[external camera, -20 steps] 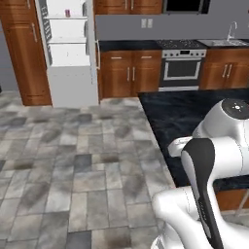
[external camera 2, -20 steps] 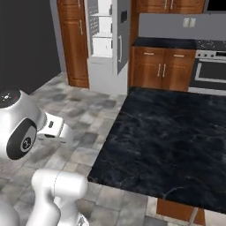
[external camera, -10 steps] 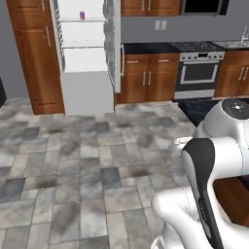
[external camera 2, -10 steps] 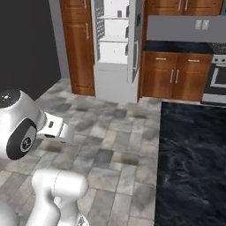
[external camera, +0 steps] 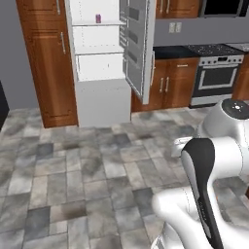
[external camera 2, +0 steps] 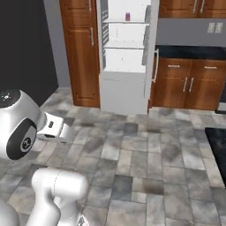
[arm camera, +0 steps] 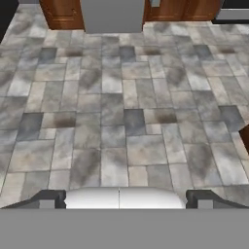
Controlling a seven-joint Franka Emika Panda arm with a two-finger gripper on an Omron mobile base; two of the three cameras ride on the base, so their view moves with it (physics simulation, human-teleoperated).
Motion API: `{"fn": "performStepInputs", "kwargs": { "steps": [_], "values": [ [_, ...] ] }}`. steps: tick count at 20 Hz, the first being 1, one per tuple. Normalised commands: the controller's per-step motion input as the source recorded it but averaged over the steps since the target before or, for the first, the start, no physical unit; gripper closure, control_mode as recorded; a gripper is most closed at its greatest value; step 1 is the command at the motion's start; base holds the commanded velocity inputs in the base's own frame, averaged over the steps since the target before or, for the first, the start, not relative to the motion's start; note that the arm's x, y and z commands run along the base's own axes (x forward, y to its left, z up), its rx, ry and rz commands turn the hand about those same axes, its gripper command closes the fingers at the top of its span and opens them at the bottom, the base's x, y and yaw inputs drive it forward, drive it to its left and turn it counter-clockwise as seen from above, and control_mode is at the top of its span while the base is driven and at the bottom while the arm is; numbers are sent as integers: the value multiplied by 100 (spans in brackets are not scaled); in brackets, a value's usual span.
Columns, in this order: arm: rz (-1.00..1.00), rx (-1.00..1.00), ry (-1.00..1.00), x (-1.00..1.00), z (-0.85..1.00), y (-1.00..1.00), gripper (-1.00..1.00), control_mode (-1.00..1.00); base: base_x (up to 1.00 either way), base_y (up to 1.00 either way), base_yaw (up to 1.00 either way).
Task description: Open the fridge, grab two sodas, and place both sodas inside the bowl with ice on the dining counter.
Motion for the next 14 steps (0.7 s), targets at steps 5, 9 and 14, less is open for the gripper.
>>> {"fn": "performStepInputs", "kwargs": {
  "steps": [5,9,14],
  "values": [
    [0,0,0,0,0,0,-100,100,100,86,-20],
    [0,0,0,0,0,0,-100,100,100,50,-14],
    [0,0,0,0,0,0,-100,100,100,29,-9]
  ]
}}
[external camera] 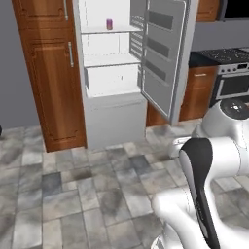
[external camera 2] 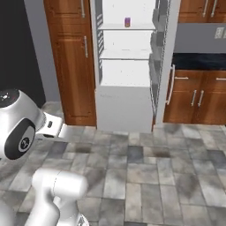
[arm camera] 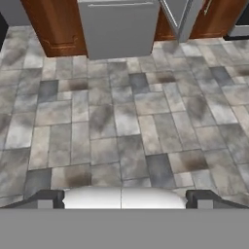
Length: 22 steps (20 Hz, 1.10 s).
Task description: Open the fridge, grab two sodas, and place both sodas inside the bowl with ice on the dining counter.
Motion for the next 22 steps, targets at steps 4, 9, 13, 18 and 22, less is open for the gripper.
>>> {"fn": "performStepInputs", "kwargs": {
  "steps": [4,9,13,18,22],
  "values": [
    [0,0,0,0,0,0,-100,100,100,23,-6],
    [0,0,0,0,0,0,-100,100,100,27,-4],
    [0,0,0,0,0,0,-100,100,100,13,-2],
    [0,0,0,0,0,0,-100,100,100,6,-3],
    [0,0,0,0,0,0,-100,100,100,2,-1]
  ]
}}
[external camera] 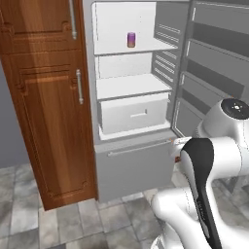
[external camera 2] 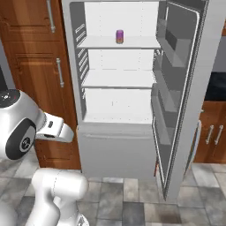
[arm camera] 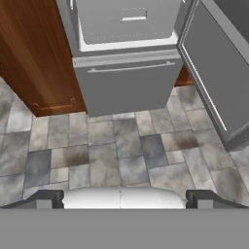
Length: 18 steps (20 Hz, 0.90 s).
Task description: Open the fridge, grab two sodas, and place both sodas inside the bowl with ice on the dining counter.
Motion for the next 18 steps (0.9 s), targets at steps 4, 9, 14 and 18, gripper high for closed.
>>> {"fn": "performStepInputs", "kwargs": {
  "steps": [4,9,14,18],
  "values": [
    [0,0,0,0,0,0,-100,100,100,0,-3],
    [0,0,0,0,0,0,-100,100,83,-14,-2],
    [0,0,0,0,0,0,-100,100,55,-35,0],
    [0,0,0,0,0,0,-100,100,56,-31,0]
  ]
}}
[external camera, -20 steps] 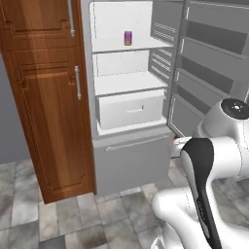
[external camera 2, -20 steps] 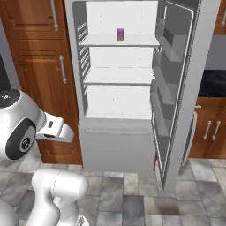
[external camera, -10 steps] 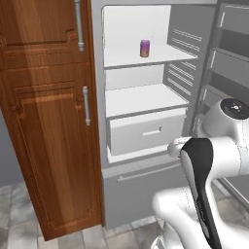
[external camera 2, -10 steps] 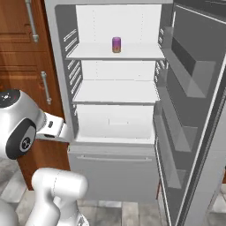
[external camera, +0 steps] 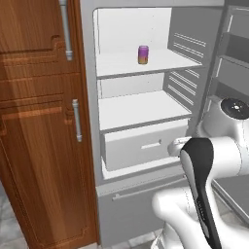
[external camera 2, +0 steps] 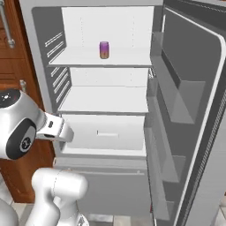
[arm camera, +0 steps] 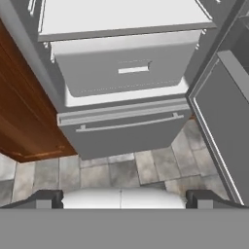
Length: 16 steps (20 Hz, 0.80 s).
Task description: Open the fridge, grab two sodas, and place both sodas inside the bowl with ice on the dining counter.
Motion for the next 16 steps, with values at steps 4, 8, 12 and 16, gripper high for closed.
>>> {"fn": "performStepInputs", "kwargs": {
  "steps": [4,8,12,16],
  "values": [
    [0,0,0,0,0,0,-100,100,72,-22,0],
    [0,0,0,0,0,0,-100,100,68,-12,0],
    [0,0,0,0,0,0,-100,100,29,-6,0],
    [4,-1,-53,-4,22,0,-100,-100,0,0,0]
  ]
}}
